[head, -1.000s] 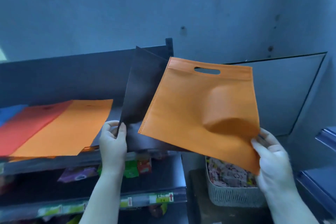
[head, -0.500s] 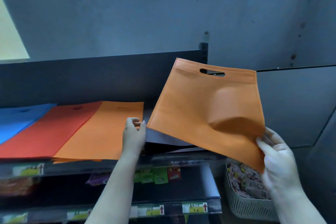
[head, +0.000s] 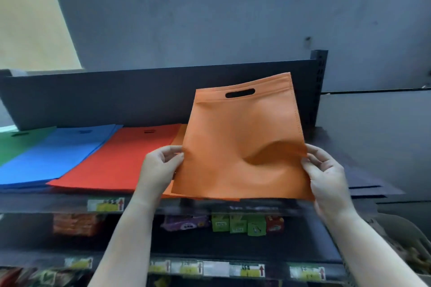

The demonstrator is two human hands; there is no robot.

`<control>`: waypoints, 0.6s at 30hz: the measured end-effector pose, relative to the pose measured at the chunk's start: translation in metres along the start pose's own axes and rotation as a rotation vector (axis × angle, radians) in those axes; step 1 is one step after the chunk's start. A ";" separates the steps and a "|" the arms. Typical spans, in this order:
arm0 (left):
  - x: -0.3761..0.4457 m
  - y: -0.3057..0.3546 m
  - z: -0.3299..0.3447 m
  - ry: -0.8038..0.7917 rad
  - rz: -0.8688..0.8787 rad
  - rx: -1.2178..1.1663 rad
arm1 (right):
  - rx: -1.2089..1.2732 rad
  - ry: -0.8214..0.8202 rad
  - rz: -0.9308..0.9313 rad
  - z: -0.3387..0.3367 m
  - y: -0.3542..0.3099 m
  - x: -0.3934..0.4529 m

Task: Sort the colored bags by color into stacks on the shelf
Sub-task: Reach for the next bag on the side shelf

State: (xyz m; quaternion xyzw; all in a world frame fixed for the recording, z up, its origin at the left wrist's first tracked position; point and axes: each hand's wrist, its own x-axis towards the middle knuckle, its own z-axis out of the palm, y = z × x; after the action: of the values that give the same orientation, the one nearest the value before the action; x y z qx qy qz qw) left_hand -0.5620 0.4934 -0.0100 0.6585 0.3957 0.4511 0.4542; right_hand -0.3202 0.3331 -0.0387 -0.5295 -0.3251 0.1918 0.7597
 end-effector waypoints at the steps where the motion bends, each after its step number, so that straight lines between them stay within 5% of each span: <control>1: 0.003 -0.001 -0.009 0.043 0.059 0.083 | -0.052 -0.025 -0.033 0.010 0.003 0.002; 9: 0.043 -0.030 -0.051 0.167 0.188 0.592 | -0.739 -0.067 -0.210 0.077 0.016 0.019; 18: 0.056 -0.045 -0.046 0.012 0.070 1.059 | -1.292 -0.164 -0.029 0.085 0.025 0.025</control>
State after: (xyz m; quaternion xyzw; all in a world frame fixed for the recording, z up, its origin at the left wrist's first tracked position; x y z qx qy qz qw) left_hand -0.5948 0.5694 -0.0317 0.8080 0.5498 0.2078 0.0419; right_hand -0.3608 0.4160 -0.0357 -0.8589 -0.4391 -0.0129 0.2634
